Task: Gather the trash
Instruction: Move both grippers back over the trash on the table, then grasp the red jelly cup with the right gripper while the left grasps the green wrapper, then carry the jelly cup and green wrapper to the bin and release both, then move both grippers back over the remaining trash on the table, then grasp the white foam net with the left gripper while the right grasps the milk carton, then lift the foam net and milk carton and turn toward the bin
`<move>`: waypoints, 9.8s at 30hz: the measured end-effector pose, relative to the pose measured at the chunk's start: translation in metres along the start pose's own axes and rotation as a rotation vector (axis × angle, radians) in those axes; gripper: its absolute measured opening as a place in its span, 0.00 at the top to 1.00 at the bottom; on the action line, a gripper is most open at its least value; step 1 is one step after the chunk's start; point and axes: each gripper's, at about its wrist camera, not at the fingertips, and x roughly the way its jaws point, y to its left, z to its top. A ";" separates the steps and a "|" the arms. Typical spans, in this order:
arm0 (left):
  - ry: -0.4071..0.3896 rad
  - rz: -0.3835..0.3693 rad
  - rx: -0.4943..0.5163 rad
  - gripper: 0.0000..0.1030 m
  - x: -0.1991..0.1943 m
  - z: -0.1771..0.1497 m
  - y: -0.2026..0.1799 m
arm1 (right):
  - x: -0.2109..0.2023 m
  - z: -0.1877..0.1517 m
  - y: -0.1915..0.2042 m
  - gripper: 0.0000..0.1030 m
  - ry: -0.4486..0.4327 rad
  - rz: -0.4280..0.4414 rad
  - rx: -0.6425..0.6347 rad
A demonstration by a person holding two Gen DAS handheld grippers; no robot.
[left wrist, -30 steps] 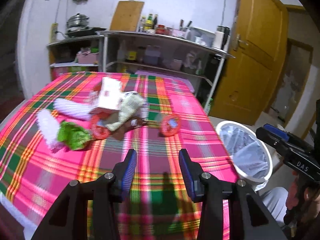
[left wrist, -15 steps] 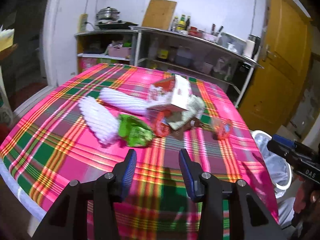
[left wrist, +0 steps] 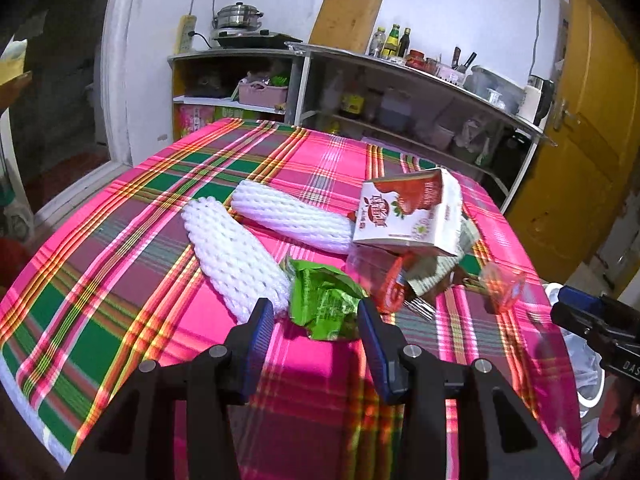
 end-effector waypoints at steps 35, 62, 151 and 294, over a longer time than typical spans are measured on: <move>0.003 -0.074 -0.001 0.84 0.004 -0.002 0.000 | 0.028 0.007 -0.006 0.55 0.060 0.028 0.052; -0.009 -0.289 0.190 0.84 -0.062 -0.031 -0.123 | -0.105 -0.055 -0.050 0.55 -0.126 -0.102 0.235; 0.084 -0.431 0.330 0.70 -0.028 -0.040 -0.230 | -0.133 -0.097 -0.096 0.46 -0.107 -0.189 0.326; -0.036 -0.276 0.166 0.78 -0.079 -0.016 -0.110 | -0.111 -0.011 -0.025 0.65 -0.191 0.067 0.303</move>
